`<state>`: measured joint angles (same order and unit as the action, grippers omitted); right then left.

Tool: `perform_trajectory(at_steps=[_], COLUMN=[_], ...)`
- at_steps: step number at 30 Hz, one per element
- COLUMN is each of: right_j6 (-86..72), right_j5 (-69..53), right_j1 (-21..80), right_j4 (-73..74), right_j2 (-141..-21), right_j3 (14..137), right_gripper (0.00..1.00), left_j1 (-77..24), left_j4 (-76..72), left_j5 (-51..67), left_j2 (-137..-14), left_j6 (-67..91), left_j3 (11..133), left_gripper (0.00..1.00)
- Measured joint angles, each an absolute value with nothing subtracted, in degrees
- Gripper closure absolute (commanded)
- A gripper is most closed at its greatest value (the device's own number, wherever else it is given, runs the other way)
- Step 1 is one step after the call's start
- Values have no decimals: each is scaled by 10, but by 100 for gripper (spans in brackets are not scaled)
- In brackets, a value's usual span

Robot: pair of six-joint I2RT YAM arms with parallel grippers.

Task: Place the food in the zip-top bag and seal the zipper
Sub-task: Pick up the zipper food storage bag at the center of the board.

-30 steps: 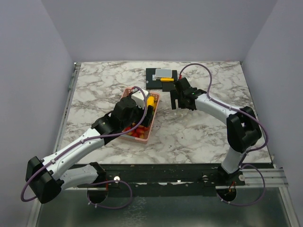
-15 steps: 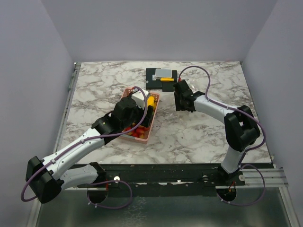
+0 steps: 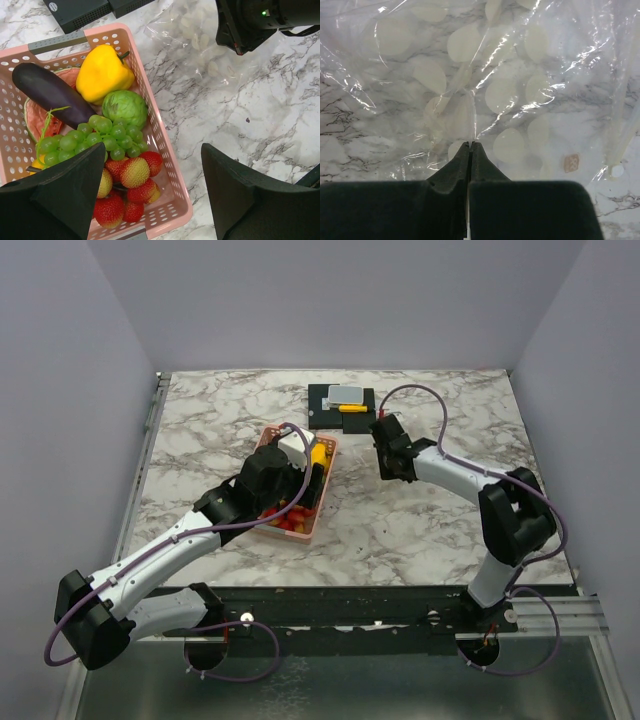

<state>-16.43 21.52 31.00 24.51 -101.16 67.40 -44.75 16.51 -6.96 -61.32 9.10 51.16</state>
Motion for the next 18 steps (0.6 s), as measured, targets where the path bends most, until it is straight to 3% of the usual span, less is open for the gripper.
perform_trajectory(at_steps=[18], right_j6=[-128], right_j5=[152], right_j1=[322], right_j4=[225], right_j2=[-754], right_j3=[583], right_gripper=[99], left_j1=[-448], left_j4=[170], left_j5=[-84], left_j2=[-605], left_j6=[89], left_j3=[512], left_gripper=[20])
